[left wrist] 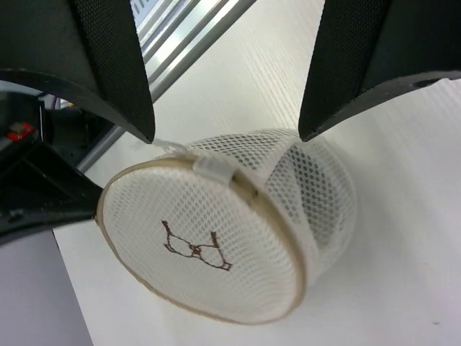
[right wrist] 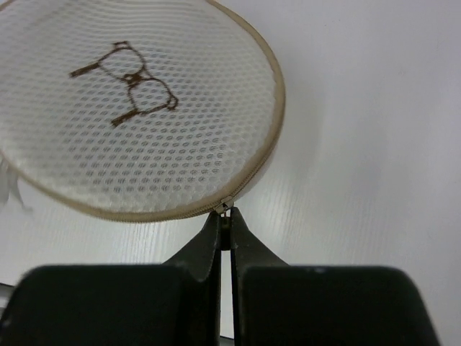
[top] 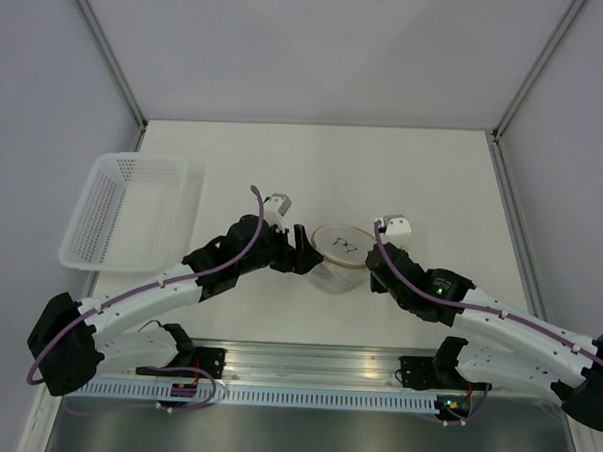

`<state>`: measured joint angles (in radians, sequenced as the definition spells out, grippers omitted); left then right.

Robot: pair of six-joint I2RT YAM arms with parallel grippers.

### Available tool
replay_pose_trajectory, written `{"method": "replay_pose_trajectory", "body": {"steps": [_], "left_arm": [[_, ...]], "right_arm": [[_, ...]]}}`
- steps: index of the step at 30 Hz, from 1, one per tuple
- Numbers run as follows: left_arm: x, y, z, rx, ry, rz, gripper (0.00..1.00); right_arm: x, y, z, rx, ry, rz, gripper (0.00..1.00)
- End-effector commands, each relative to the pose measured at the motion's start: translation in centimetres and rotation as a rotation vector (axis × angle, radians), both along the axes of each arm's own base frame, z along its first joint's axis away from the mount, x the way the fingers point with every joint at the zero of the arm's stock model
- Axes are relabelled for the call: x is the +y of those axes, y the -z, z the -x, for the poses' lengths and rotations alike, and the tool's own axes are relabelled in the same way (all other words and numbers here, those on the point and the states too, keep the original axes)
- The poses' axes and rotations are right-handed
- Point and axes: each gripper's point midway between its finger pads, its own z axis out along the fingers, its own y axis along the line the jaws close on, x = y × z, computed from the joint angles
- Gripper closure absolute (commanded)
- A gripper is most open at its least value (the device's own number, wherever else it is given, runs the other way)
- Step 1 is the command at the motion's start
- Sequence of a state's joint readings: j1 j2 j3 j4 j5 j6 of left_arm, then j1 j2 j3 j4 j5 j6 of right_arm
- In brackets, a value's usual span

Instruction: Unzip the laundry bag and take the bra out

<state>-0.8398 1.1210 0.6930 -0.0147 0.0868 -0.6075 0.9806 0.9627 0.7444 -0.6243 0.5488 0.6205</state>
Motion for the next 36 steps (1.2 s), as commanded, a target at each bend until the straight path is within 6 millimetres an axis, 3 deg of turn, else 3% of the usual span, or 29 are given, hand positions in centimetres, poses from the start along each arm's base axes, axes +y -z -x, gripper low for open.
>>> {"method": "replay_pose_trajectory", "body": {"steps": [1, 2, 4, 5, 6, 7, 9, 11, 16, 17, 23, 26, 29, 30, 33, 36], "left_arm": [[2.3, -2.3, -2.1, -0.001, -0.231, 0.047, 0.14], [3.3, -1.4, -1.9, 0.021, -0.274, 0.038, 0.14], [3.9, -1.9, -1.1, 0.068, -0.319, 0.104, 0.13], [4.3, -0.9, -0.6, 0.098, -0.332, 0.11, 0.13], [4.4, -1.4, 0.0, 0.107, -0.333, 0.146, 0.12], [4.5, -0.4, 0.6, 0.158, -0.349, 0.166, 0.12], [4.0, -0.3, 1.5, 0.189, -0.331, 0.203, 0.11], [3.2, 0.5, 2.3, 0.249, -0.303, 0.217, 0.11], [0.3, 1.4, 3.6, 0.359, -0.232, 0.241, 0.11], [0.0, 2.3, 3.7, 0.38, -0.236, 0.218, 0.11], [-1.4, 2.3, 2.5, 0.372, -0.266, 0.3, 0.18], [-1.6, 2.2, 1.9, 0.364, -0.281, 0.314, 0.29], [-1.7, 2.1, 1.6, 0.354, -0.29, 0.319, 0.55], [-1.7, 2.2, 1.5, 0.353, -0.295, 0.316, 0.73], [-1.5, 2.4, 1.5, 0.353, -0.305, 0.304, 0.97], [-0.8, 2.8, 1.4, 0.336, -0.326, 0.272, 0.98]], "right_arm": [[0.9, -0.3, 0.3, 0.009, -0.047, -0.032, 1.0], [1.6, -0.1, 0.7, 0.031, -0.081, -0.049, 1.0], [2.7, 0.1, 1.2, 0.06, -0.137, -0.078, 0.99], [4.3, 0.2, 2.0, 0.087, -0.222, -0.126, 1.0], [5.4, 0.1, 2.7, 0.104, -0.28, -0.165, 1.0], [6.1, 0.6, 3.3, 0.119, -0.342, -0.183, 1.0], [8.9, -0.5, 4.7, 0.133, -0.469, -0.301, 0.99], [10.3, -1.0, 5.0, 0.118, -0.53, -0.364, 0.99], [12.2, -1.6, 5.1, 0.125, -0.576, -0.432, 1.0], [12.7, -1.7, 5.0, 0.124, -0.583, -0.44, 1.0], [13.3, -1.0, 5.5, 0.147, -0.613, -0.448, 1.0], [12.9, -0.4, 5.6, 0.157, -0.61, -0.424, 1.0], [12.3, -0.3, 5.6, 0.154, -0.6, -0.408, 0.99], [12.2, -0.1, 5.6, 0.157, -0.593, -0.401, 1.0], [11.5, 0.2, 5.6, 0.163, -0.577, -0.374, 0.99], [10.1, 1.3, 5.1, 0.177, -0.511, -0.296, 1.0]]}}
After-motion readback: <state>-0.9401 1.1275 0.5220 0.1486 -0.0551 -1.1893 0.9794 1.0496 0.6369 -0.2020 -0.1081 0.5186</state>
